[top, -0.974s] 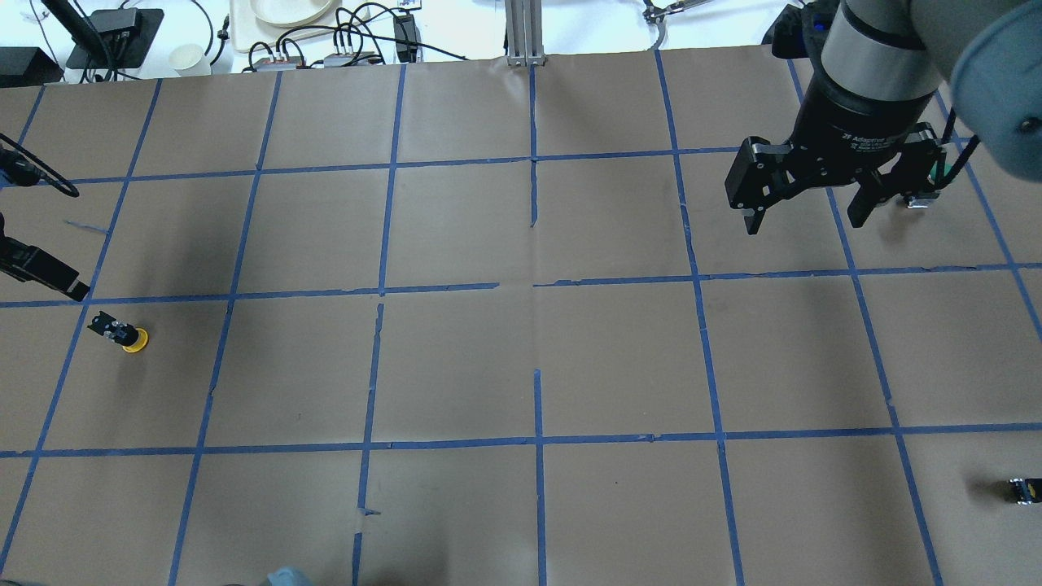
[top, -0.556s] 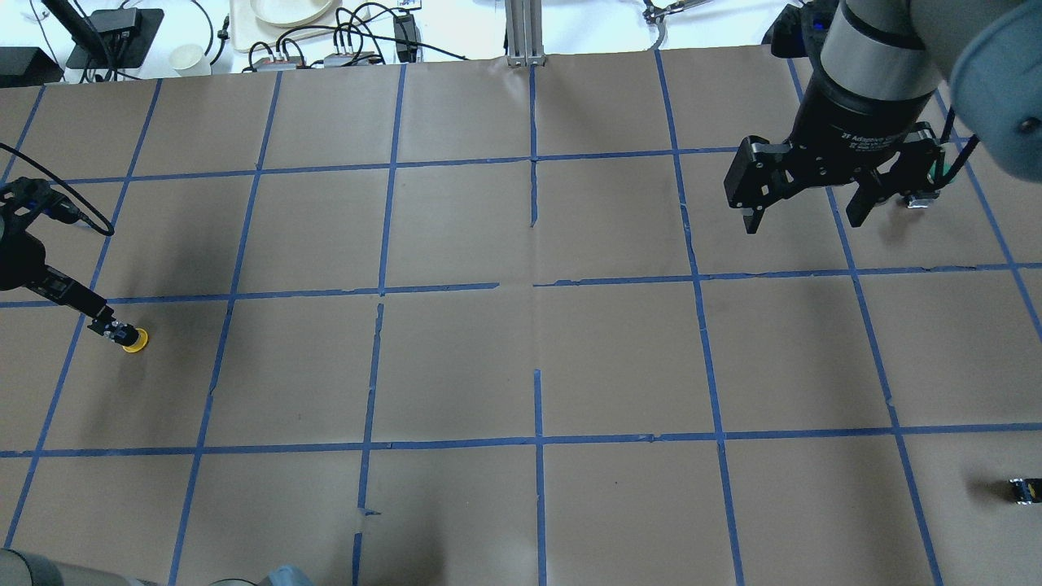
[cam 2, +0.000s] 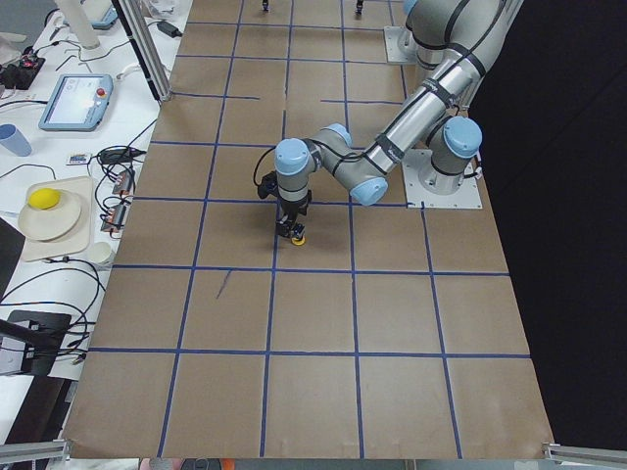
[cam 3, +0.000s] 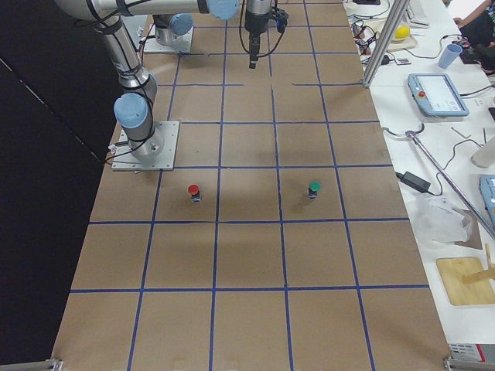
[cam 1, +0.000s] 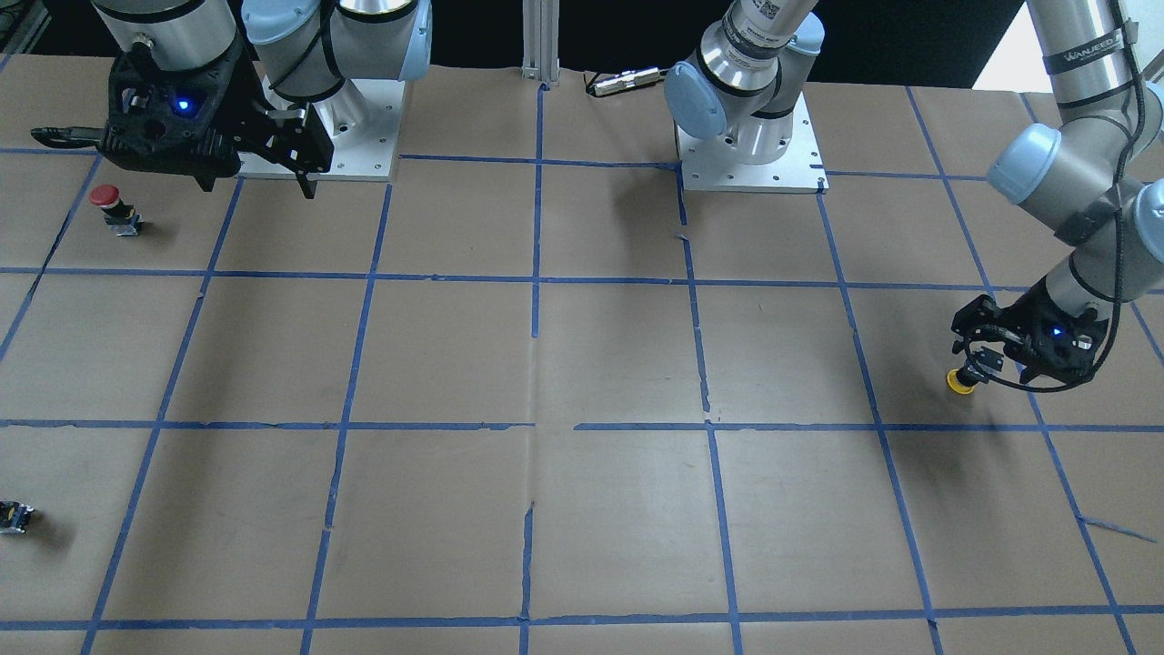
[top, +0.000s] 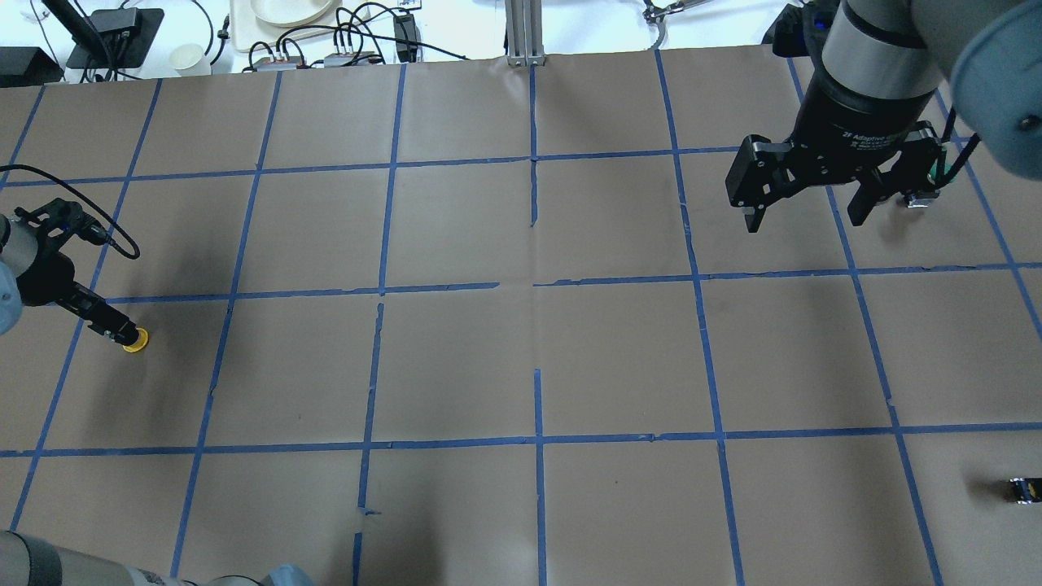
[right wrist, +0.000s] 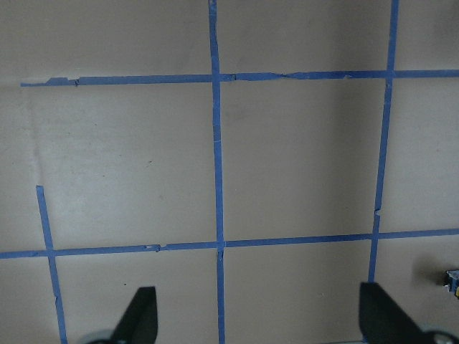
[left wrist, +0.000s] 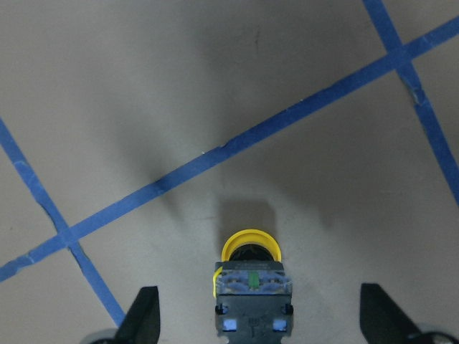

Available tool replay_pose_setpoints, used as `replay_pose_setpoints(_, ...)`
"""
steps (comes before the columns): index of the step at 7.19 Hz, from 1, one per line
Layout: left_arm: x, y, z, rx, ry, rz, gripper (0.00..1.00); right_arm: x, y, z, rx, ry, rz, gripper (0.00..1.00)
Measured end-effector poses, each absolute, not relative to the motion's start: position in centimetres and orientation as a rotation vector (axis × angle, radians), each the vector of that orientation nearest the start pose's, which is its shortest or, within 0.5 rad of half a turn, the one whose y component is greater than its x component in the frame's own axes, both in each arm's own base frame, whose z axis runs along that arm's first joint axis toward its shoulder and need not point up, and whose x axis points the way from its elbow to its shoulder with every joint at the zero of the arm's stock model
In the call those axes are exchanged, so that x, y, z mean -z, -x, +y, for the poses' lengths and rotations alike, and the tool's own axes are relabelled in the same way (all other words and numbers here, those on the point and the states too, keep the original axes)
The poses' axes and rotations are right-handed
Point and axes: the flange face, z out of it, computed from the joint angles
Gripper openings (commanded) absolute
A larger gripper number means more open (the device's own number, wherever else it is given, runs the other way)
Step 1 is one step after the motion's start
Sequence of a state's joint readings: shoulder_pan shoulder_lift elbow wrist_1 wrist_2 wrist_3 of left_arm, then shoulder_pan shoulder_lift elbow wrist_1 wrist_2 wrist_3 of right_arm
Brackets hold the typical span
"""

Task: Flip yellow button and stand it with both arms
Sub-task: 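Lower the left gripper and grasp the yellow button's body, then lift the yellow button with the left gripper while the right arm approaches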

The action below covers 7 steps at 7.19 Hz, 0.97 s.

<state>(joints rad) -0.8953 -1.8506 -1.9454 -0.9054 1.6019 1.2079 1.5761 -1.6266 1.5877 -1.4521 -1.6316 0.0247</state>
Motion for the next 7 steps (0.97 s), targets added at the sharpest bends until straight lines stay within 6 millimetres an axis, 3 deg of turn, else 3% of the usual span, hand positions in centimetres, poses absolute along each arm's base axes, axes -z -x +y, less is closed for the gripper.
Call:
replay_pose_setpoints(1, -23.1, -22.96, -49.45, -0.034, -0.832, 3.005, 0.96, -49.52, -13.01, -45.88, -0.125, -0.032, 3.198, 1.0)
replay_pose_setpoints(2, -22.75, -23.03, -49.49, -0.039, -0.835, 3.008, 0.88, -49.53, -13.07, -45.85, -0.125, -0.033, 3.196, 1.0)
replay_pose_setpoints(3, -22.52, -23.09, -49.52, -0.044, -0.833, 3.01, 0.68, -49.53, -13.09, -45.84, -0.126, -0.033, 3.193, 1.0)
replay_pose_setpoints(4, -22.36, -23.12, -49.52, -0.051, -0.83, 3.012, 0.38, -49.54, -13.06, -45.85, -0.127, -0.032, 3.191, 1.0)
replay_pose_setpoints(7, -22.2, -23.2, -49.44, -0.061, -0.829, 3.013, 0.12, -49.95, -12.92, -45.97, -0.113, -0.022, 3.19, 1.0)
